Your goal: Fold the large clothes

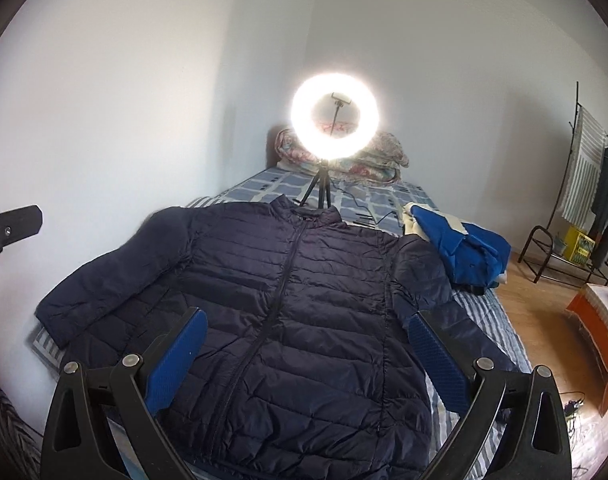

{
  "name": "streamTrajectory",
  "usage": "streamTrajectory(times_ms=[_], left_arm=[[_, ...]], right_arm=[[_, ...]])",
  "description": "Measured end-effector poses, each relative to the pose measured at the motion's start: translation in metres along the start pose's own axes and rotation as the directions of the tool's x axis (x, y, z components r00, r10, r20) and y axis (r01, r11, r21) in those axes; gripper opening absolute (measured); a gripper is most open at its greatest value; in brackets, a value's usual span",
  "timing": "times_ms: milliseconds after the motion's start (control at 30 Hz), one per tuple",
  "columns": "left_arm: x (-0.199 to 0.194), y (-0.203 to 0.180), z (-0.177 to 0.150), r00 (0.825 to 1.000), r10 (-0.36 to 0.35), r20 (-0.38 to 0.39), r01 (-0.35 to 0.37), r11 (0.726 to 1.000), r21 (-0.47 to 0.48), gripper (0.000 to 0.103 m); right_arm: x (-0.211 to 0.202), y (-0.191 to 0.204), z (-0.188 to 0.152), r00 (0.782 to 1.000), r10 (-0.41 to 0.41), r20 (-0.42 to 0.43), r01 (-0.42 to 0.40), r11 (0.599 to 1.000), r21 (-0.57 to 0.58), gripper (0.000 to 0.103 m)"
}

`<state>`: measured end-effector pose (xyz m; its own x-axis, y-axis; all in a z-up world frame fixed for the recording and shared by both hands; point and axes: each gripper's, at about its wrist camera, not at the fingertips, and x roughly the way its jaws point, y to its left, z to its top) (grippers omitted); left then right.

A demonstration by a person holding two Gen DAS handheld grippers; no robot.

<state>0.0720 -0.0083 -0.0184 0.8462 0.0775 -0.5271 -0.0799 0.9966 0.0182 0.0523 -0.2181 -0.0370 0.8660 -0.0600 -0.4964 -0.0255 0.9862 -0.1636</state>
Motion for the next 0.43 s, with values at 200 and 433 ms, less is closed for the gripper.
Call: streamTrajectory(times_ms=[200,433], left_arm=[[0.021,-0.028,0.0,0.996,-0.077,-0.036,0.08,0.994,0.074,0.103],[0.055,-0.055,0.009,0.996,-0.087,-0.013,0.088,0.988,0.128,0.103]], right_arm=[[0.02,-0.015,0.003,0.999,-0.035,-0.009,0.035,0.999,0.028,0.102],[0.057,-0.041,0.005,0.995,-0.073,-0.063,0.077,0.995,0.058,0.102]])
